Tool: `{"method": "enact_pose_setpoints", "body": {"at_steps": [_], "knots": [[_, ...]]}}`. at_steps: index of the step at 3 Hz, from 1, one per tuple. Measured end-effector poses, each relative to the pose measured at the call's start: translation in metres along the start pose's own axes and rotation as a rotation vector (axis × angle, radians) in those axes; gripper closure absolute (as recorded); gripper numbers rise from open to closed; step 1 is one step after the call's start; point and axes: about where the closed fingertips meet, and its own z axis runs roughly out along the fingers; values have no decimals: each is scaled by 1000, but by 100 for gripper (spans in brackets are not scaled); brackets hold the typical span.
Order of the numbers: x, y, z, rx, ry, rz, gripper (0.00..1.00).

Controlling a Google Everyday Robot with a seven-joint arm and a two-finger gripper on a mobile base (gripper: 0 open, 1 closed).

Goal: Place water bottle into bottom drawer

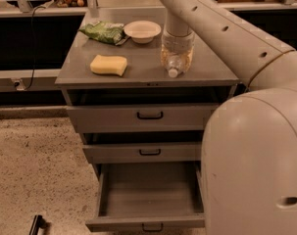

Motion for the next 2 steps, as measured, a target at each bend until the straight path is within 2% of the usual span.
{"method": "enact_pose_setpoints", "body": {"at_steps": [1,2], "knots": [[6,15,-15,-98,-3,170,88],[-7,53,-40,-152,-36,393,100]]}}
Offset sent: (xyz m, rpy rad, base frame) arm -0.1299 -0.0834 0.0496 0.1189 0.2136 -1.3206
